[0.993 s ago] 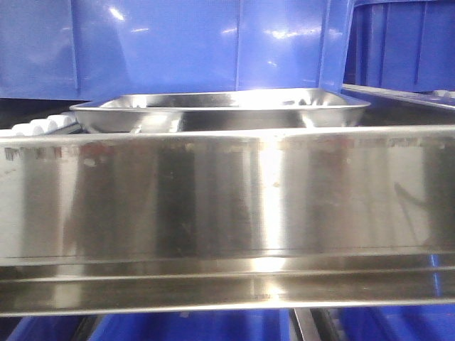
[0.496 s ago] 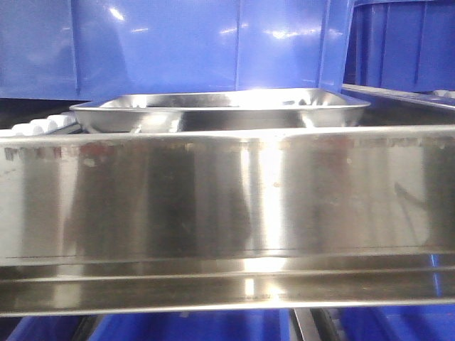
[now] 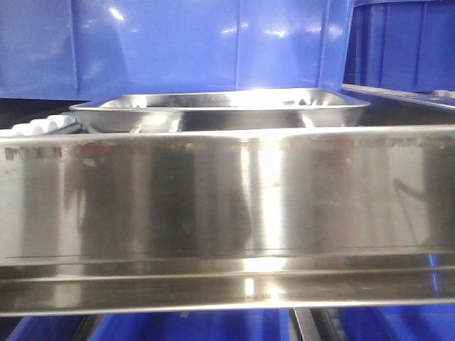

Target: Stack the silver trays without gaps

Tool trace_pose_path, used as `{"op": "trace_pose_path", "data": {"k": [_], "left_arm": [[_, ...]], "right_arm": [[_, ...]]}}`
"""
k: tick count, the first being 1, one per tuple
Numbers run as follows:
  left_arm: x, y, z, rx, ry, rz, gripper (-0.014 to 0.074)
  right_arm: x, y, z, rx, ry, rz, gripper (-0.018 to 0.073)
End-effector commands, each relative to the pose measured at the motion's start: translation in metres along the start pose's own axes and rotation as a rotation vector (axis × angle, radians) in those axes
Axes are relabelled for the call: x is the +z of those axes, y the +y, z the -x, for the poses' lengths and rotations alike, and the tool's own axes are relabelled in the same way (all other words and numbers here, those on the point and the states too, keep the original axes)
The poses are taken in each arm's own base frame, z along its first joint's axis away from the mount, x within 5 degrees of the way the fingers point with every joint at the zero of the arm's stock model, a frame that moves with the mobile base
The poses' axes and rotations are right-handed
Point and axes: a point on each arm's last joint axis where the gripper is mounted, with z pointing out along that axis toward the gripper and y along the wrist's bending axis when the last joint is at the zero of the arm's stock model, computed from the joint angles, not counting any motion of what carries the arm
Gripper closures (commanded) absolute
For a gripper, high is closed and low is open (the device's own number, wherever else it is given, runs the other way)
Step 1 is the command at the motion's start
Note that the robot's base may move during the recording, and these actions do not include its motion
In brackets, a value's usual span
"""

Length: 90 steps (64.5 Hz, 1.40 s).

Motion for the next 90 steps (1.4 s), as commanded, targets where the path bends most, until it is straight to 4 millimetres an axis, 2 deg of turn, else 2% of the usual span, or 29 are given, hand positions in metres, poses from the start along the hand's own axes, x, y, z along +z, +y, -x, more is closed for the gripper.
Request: {"op": "trace_pose_path", "data": {"k": [1,13,26,61,68,72,76,79,85,90], "left_arm": [[0.0,0.001,0.012,-0.043,-0.059,0.003,0.0585],[0.0,0.003,0.029,-0.099,-0.115,0.012,0.0585],[0.0,0.003,0.03,-0.101,-0.117,0.013,0.0585],[0.0,0.003,0.029,-0.109,-0.115,0.014,0.0585],[0.0,0.004,0.029,-0.208,-0.113,0.024,0.0585],[0.0,0.006,0.029,-0.296,-0.113,0.033,0.0585],[0.0,0.006,0.029,-0.341,-0.113,0.039,0.0585],[0.0,0.006,0.028,-0.35,-0.113,0.04,0.0585],[0.0,0.006,0.027,-0.377,-0.07,0.035,0.0585],[0.0,0.001,0.022,-0.397,0.068,0.006,0.0585]], "right_arm": [[-0.001,-0.001,0.006,0.029,-0.069,-0.006,0.0631],[-0.001,0.0,0.012,0.11,-0.097,-0.002,0.0631],[-0.002,-0.001,0.02,0.135,-0.192,0.002,0.0631],[-0.002,-0.001,0.02,0.171,-0.19,0.006,0.0631],[-0.001,-0.001,0.016,0.343,-0.145,0.016,0.0631],[0.0,0.001,0.012,0.458,-0.037,0.008,0.0631],[0.0,0.002,0.005,0.461,0.118,-0.017,0.0631],[-0.001,0.003,0.007,0.46,0.159,-0.022,0.0631],[-0.001,0.004,0.02,0.427,0.134,-0.012,0.0631],[-0.002,0.004,0.031,0.367,0.142,-0.013,0.0631]]}}
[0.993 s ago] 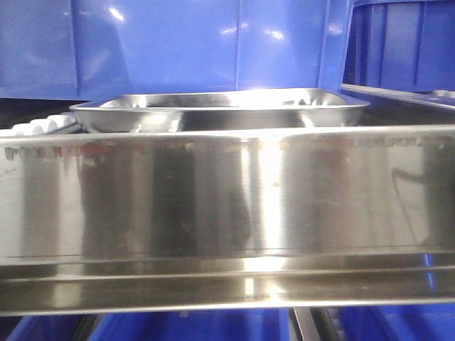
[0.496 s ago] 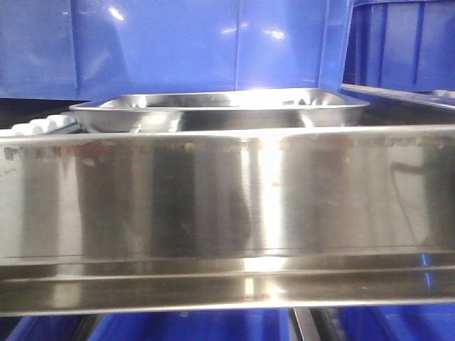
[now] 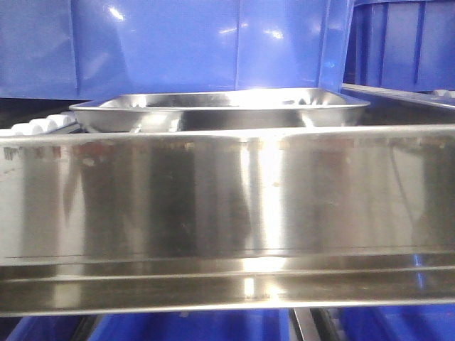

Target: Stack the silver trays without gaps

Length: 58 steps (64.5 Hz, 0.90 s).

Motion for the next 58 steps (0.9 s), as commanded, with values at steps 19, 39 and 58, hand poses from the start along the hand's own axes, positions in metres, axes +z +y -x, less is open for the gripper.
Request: {"op": "trace_pose_path", "data": {"k": [19,39,58], "left_arm": [[-0.008,-0.021,0.026,-0.007,0.253,-0.062,0.0585],[-0.012,-0.031,0.058,-0.025,0.145,-0.098,0.0585],[0.006,-0.027,0.039,0.02,0.361,-0.047,0.0585]], "right_arm": [[-0.026,0.028,0.047,-0.384,0.155,0.015,0.0631],[-0.037,0.038,0.052,-0.286,0.284,0.158,0.0634],[-0.037,0.029,0.04,-0.352,0.453,0.071,0.0638]]}}
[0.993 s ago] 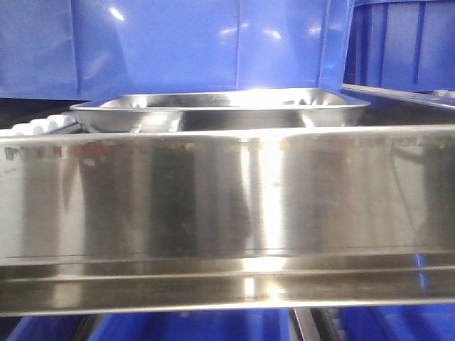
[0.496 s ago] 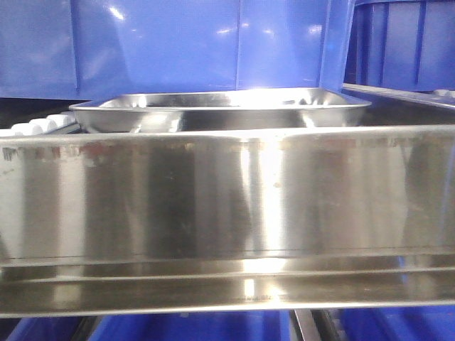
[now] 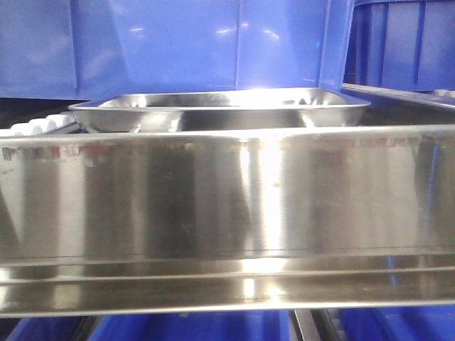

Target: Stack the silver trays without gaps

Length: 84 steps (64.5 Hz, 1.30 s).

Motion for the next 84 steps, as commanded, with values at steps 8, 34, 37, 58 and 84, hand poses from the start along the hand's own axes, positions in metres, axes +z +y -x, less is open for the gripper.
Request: {"op": "trace_pose_path", "data": {"k": [8,34,37,58,84], "left_arm": [[0.026,0.002,-0.012,-0.001,0.318,0.043,0.0585],[0.025,-0.036,0.031,0.151,0.318,-0.268,0.0585],[0.024,-0.037,0.033,0.113,0.319,-0.264,0.0585],[0.027,-0.047,0.041,-0.133,0.499,-0.266,0.0585],[0.094,-0.04,0.038,0.045,0.69,-0.186,0.0602]], "right_arm": [[0.004,-0.003,0.007,-0.04,0.051,-0.051,0.0638],[0.013,0.005,0.056,-0.037,0.107,-0.06,0.0638],[0.017,0.007,0.061,-0.032,0.147,-0.061,0.0638],[0.036,0.018,0.099,-0.054,0.374,-0.021,0.0638],[0.086,0.026,0.097,0.044,0.561,0.03,0.0638]]}}
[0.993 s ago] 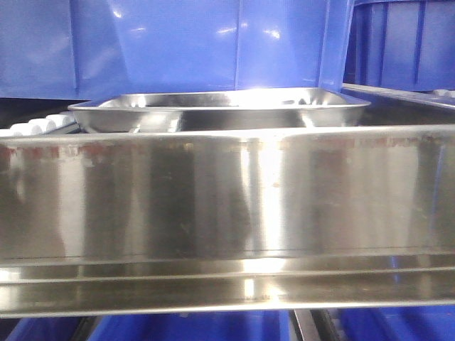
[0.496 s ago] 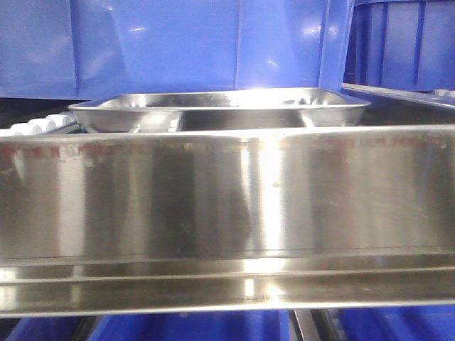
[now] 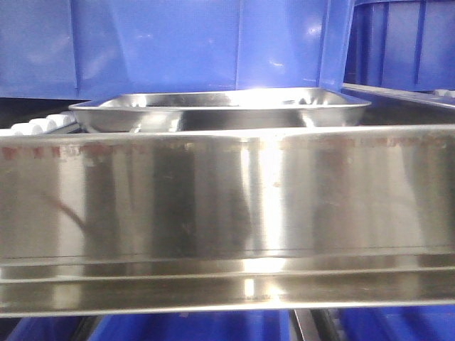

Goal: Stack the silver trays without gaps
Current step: 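Move both grippers down onto the near and far rims of the top tray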

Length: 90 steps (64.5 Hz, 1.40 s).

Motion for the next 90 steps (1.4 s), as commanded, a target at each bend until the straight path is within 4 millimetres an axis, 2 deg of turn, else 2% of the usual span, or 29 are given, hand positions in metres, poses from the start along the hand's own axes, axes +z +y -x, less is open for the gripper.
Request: {"op": "trace_pose_path", "data": {"k": [1,9,22,35,45,51,60,72,90], "left_arm": [[0.002,0.0,0.015,0.033,-0.022,0.024,0.0602],[0.009,-0.001,0.033,-0.005,-0.028,0.017,0.0602],[0.013,0.0,0.059,-0.012,-0.199,0.036,0.0602],[0.015,-0.003,0.062,0.052,-0.132,0.051,0.0602],[0.02,-0.015,0.063,0.087,-0.155,-0.005,0.0602],[0.032,-0.019,0.065,0.095,-0.142,-0.029,0.0603],[0.063,-0.012,0.067,0.104,-0.056,0.006,0.0603],[0.095,-0.013,0.074,0.001,0.041,-0.036,0.0603],[0.129,-0.01,0.087,0.007,0.128,-0.018,0.0579]], "right_arm": [[0.01,0.0,0.008,0.033,0.017,-0.003,0.0638],[0.024,0.001,0.021,0.062,-0.018,0.015,0.0638],[0.036,-0.001,0.04,0.116,-0.077,-0.001,0.0638],[0.038,0.01,0.066,0.089,-0.131,0.036,0.0636],[0.056,0.031,0.078,-0.006,-0.079,0.039,0.0636],[0.067,0.038,0.084,-0.017,-0.055,-0.045,0.0636],[0.076,0.047,0.098,-0.053,-0.014,-0.181,0.0636],[0.091,0.057,0.109,-0.058,0.038,-0.192,0.0636],[0.115,0.061,0.11,-0.091,0.076,-0.193,0.0636]]}}
